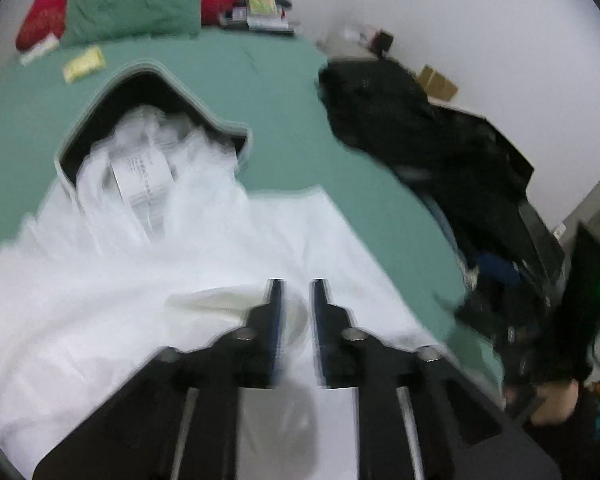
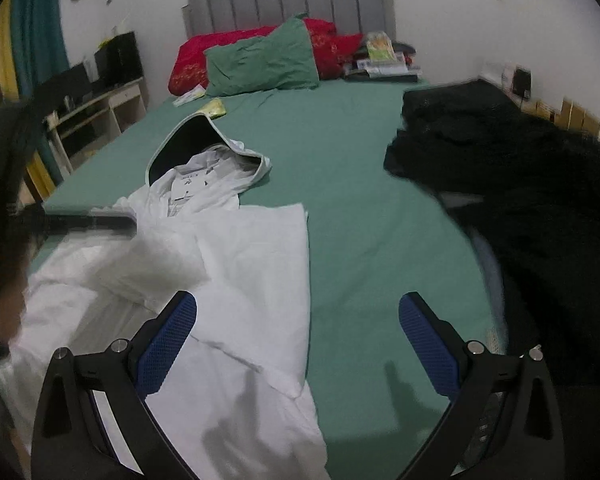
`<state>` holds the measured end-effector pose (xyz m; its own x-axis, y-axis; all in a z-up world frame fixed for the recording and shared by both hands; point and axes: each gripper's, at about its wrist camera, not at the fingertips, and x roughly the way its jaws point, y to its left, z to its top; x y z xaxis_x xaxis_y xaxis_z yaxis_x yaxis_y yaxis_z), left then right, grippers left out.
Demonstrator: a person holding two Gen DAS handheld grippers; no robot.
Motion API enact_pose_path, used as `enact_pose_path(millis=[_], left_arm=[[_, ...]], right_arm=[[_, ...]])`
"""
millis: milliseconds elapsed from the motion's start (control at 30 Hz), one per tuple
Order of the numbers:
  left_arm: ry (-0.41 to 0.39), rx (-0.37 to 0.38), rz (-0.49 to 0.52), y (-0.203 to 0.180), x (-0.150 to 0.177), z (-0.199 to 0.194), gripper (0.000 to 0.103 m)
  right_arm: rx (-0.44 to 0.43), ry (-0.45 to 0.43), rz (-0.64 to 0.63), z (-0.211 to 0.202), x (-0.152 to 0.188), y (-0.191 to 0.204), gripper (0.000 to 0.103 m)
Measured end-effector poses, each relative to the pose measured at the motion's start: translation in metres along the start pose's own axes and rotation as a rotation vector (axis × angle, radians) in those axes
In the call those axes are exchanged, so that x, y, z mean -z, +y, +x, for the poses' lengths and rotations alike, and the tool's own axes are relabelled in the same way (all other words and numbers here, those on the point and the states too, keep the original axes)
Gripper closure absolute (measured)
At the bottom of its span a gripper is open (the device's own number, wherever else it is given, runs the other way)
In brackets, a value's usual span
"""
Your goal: Fold large clothes
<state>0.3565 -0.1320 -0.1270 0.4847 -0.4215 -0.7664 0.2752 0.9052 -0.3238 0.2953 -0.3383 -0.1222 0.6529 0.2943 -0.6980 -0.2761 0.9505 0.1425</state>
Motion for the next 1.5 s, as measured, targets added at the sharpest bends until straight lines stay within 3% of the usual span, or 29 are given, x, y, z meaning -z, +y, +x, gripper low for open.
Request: enact_pose_path(millis=[67,200,333,433,500,633,767,800,833,900,1000,1167,1333,1467,1500], left_arm=[[0.022,-0.009,0.0,0.008,0.014,-0.008,0.058],[0.004,-0.061,-0.07,0.06,0.033,-0.056,0.058],[-0.04,-0.239,-0.107,0.122,0.047,-0.095,0.058],[-0.072,-0.364,-0.14,0.171,0.052,-0.113,0.058],[-0.083,-0.385,-0.142,0.196,0.052,-0.117,0.058],[-0.109,-0.383,-0.132,0.233,0.045,-0.105,0.058],[-0.013,-0.389,-0.131,0.268,0.04,-0.068,0.06],[-0.002,-0.381,-0.131,0.274,0.042,-0.063,0.084],[-0.002,-0.358,-0.139,0.279,0.046,-0.058,0.097],[-0.032,-0.358,-0.156,0.28,0.049,-0.061,0.102],[-0.074,-0.393,-0.175,0.283,0.053,-0.07,0.102],[-0.12,-0.439,-0.266,0.299,0.054,-0.088,0.102],[-0.062,-0.4,-0.313,0.306,0.056,-0.083,0.102],[-0.056,-0.411,-0.308,0.297,0.057,-0.085,0.101],[-0.057,-0.407,-0.31,0.296,0.057,-0.086,0.1]], right_arm=[[-0.019,0.017,0.024,0.006,0.004,-0.002,0.003],[-0.057,0.05,0.015,0.021,0.009,0.016,0.003],[-0.08,0.058,-0.079,0.038,-0.001,0.067,0.005],[-0.097,0.086,-0.198,0.065,-0.01,0.121,0.024],[-0.097,0.136,-0.246,0.09,-0.012,0.149,0.035],[-0.047,0.229,-0.252,0.14,-0.011,0.171,0.045],[-0.063,0.215,-0.235,0.143,-0.022,0.167,0.096],[-0.065,0.199,-0.225,0.137,-0.028,0.165,0.096],[-0.078,0.169,-0.212,0.127,-0.036,0.16,0.096],[-0.101,0.119,-0.18,0.109,-0.051,0.154,0.096],[-0.149,0.046,-0.11,0.083,-0.07,0.136,0.096],[-0.112,-0.029,-0.004,0.066,-0.07,0.101,0.096],[-0.075,0.074,0.174,0.083,-0.032,0.058,0.096],[-0.087,0.109,0.11,0.085,-0.034,0.082,0.093],[-0.095,0.115,0.067,0.089,-0.04,0.099,0.081]])
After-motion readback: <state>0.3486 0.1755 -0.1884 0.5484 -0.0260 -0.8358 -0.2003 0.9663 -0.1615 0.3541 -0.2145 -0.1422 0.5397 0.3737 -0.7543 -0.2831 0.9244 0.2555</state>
